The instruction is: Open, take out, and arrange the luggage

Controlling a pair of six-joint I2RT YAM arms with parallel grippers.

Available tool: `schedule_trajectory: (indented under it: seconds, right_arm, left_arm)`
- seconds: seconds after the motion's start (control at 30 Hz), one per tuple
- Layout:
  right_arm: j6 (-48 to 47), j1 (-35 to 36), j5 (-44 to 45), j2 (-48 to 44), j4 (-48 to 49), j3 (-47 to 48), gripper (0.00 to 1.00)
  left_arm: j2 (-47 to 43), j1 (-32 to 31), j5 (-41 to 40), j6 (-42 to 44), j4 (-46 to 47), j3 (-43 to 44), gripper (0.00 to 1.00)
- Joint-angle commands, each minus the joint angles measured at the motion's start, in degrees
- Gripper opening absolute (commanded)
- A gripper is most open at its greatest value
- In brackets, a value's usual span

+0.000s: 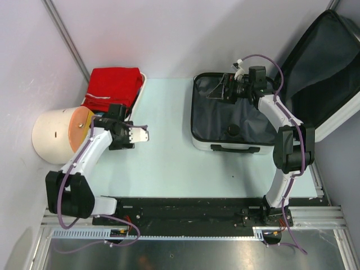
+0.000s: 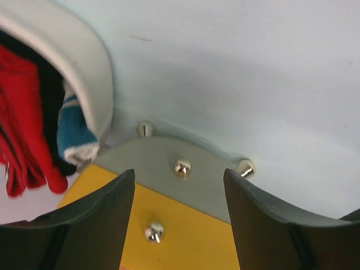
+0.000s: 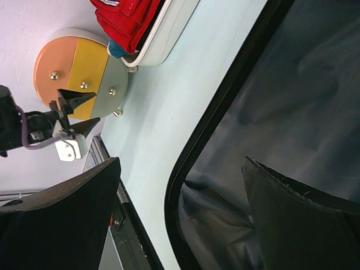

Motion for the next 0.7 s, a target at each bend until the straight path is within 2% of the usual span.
schedule_trajectory:
  seconds: [0.0,0.33,0.67]
  right_arm:
    - [-0.50,-0.12,-1.34,-2.25,1.88,-0.28,0.93]
    - [-1.46,-0.56,-1.42,-2.69,0.04,0.24,0.93]
    - [-1.73,-0.74,-1.25,-3.40,-0.14,-1.07,0.93]
  left_arm:
    - [3.41,1.41,-1.32,16.78,-0.96,-0.92,0.68]
    - [14.75,7.73,-1.23,30.49,-0.78,2.60,0.62]
    - [22.23,12.66,-3.78,32.79,-0.08,7.08,0.62]
